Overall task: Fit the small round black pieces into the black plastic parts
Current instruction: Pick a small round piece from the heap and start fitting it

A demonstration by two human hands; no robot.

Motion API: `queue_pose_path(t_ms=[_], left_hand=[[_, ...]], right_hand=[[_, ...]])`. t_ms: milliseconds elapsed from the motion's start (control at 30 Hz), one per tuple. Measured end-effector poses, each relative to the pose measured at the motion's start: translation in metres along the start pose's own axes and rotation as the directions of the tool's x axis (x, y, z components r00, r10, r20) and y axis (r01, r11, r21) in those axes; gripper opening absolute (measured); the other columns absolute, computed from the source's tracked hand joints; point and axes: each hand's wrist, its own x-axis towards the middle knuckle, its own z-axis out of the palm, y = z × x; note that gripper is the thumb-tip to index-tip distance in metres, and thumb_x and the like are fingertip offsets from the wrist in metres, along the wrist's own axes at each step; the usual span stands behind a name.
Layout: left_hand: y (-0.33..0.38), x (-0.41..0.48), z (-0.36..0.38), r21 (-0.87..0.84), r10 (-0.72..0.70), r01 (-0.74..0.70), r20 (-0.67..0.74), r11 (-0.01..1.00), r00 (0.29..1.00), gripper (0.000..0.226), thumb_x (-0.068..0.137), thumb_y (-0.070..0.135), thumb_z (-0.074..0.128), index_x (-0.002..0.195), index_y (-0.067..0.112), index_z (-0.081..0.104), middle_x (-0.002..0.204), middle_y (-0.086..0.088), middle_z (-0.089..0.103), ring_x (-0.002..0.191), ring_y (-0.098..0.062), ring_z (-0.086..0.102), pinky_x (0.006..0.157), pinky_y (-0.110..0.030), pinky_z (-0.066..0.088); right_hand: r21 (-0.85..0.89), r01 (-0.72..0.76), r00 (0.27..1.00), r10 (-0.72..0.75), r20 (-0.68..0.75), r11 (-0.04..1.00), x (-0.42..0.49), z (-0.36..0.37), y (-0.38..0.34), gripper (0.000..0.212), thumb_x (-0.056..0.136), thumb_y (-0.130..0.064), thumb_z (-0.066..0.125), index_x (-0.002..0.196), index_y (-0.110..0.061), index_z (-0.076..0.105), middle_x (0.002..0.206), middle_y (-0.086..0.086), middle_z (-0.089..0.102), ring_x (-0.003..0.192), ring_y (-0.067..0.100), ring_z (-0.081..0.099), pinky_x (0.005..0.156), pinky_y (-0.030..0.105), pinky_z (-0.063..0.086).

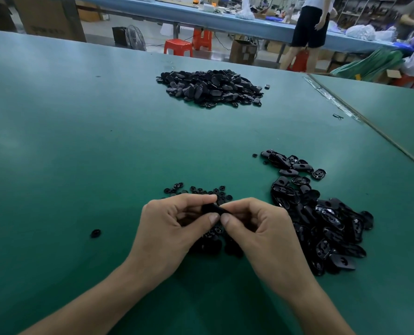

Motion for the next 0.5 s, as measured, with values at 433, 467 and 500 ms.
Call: queue_pose_path(t_ms=[433, 467, 500], left_hand=[[-0.0003, -0.0022, -0.0013, 0.014, 0.017, -0.016, -0.041, 1.0, 0.999, 0.032, 0.069, 0.008, 0.087, 0.089, 0.031, 0.08, 0.075, 0.001, 0.077, 0.066, -0.013, 0.073, 0.065, -0.02, 0.058], [-0.0003, -0.0025, -0.001, 0.031, 0.023, -0.022, -0.05, 0.999, 0.998, 0.029, 0.068, 0.011, 0.085, 0.089, 0.031, 0.08, 0.074, 0.002, 0.076, 0.065, -0.012, 0.072, 0.064, -0.02, 0.057], [-0.0002, -0.0026, -0.0006, 0.051, 0.03, -0.027, -0.056, 0.998, 0.998, 0.028, 0.068, 0.011, 0.085, 0.088, 0.03, 0.08, 0.073, 0.003, 0.076, 0.063, -0.011, 0.072, 0.063, -0.019, 0.057]], right_hand=[[-0.03, 0.016, 1.0, -0.016, 0.015, 0.999, -0.0032, -0.0022, -0.0025, 0.017, 0.089, -0.01, 0.071, 0.094, -0.025, 0.077, 0.081, -0.01, 0.075, 0.075, 0.01, 0.071, 0.07, 0.029, 0.059], [-0.035, 0.02, 1.0, -0.019, 0.02, 0.999, -0.0034, -0.0025, -0.0029, 0.018, 0.089, -0.009, 0.071, 0.095, -0.025, 0.077, 0.081, -0.01, 0.075, 0.076, 0.009, 0.071, 0.071, 0.029, 0.059], [-0.039, 0.022, 1.0, -0.022, 0.022, 0.999, -0.0034, -0.0028, -0.003, 0.018, 0.089, -0.009, 0.071, 0.095, -0.025, 0.077, 0.082, -0.01, 0.075, 0.076, 0.009, 0.071, 0.071, 0.029, 0.059]])
